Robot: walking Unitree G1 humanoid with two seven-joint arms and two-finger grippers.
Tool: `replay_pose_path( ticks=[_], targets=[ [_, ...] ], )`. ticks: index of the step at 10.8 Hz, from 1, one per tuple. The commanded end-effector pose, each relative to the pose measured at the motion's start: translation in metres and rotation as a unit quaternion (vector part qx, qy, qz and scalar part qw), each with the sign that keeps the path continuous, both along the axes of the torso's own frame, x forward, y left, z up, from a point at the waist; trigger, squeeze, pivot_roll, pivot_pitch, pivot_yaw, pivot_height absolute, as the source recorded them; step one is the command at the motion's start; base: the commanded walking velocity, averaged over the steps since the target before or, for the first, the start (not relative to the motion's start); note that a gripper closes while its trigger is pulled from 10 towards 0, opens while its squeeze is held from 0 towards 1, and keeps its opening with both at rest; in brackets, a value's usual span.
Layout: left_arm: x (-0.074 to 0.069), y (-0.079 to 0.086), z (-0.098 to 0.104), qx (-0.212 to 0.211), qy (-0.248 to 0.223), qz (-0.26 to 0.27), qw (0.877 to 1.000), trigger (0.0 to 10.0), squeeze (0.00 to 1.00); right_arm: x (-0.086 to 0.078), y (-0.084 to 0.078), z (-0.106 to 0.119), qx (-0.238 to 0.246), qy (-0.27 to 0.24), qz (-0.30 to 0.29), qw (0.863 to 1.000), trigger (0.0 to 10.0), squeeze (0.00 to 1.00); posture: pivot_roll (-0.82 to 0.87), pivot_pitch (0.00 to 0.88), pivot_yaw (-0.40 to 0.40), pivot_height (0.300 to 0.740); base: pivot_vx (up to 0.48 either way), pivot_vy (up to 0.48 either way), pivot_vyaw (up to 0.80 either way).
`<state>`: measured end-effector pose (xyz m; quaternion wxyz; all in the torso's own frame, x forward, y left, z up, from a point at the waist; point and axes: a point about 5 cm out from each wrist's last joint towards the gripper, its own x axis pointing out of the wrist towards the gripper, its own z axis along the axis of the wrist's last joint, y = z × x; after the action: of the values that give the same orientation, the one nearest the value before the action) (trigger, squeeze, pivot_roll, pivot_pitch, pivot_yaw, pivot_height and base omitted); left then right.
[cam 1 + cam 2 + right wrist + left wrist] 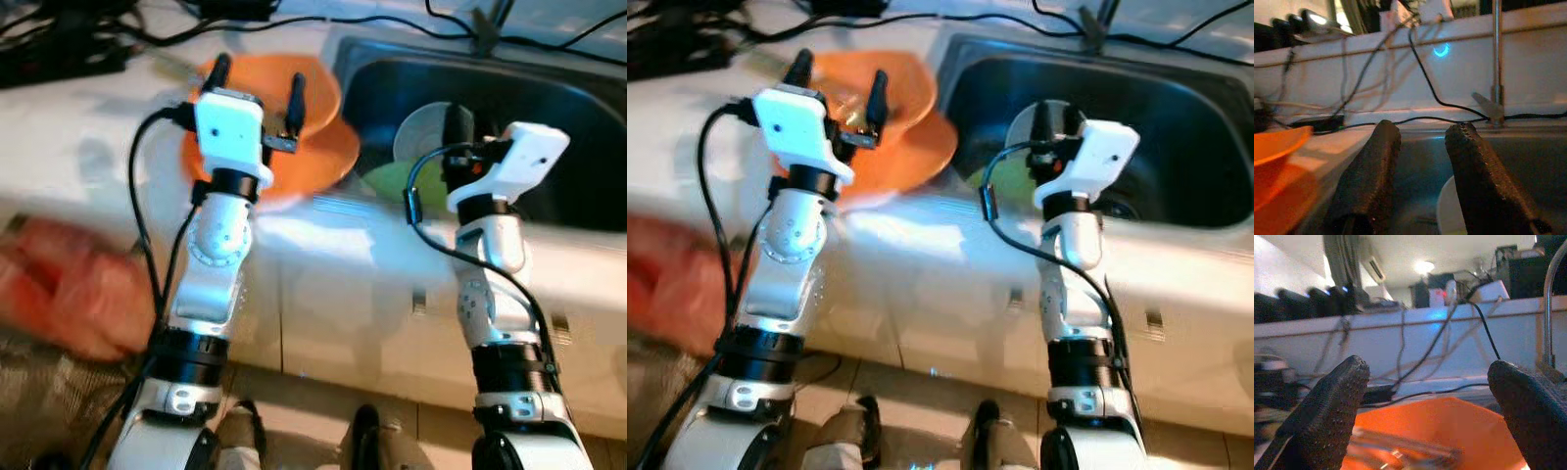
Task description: Kitchen organization
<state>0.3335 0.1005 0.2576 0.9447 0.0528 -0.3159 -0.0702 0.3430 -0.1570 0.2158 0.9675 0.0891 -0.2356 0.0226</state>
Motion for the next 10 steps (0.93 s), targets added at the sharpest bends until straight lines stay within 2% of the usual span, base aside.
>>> replay_pose_path(
  ticks=[1,5,10],
  targets=[
    [-0.004,-0.001,0.005,-0.007,-0.011,0.004,1.000,10.0,0.00,0.000,0.001,0.003,0.000,-0.006,0.003,1.000,10.0,0.00,0.11,0.166,-0.018,0.740,0.000,0.000,0.00],
    [-0.005,0.001,0.008,-0.015,-0.020,0.004,1.000,10.0,0.00,0.000,0.002,0.002,-0.001,-0.004,0.004,1.000,10.0,0.00,0.11,0.165,-0.015,0.740,0.000,0.000,0.00],
    [-0.002,0.002,-0.006,-0.018,0.020,0.002,1.000,10.0,0.00,0.001,0.002,0.000,0.000,0.005,0.005,1.000,10.0,0.00,0.11,0.153,-0.016,0.740,0.000,0.000,0.00]
  ],
)
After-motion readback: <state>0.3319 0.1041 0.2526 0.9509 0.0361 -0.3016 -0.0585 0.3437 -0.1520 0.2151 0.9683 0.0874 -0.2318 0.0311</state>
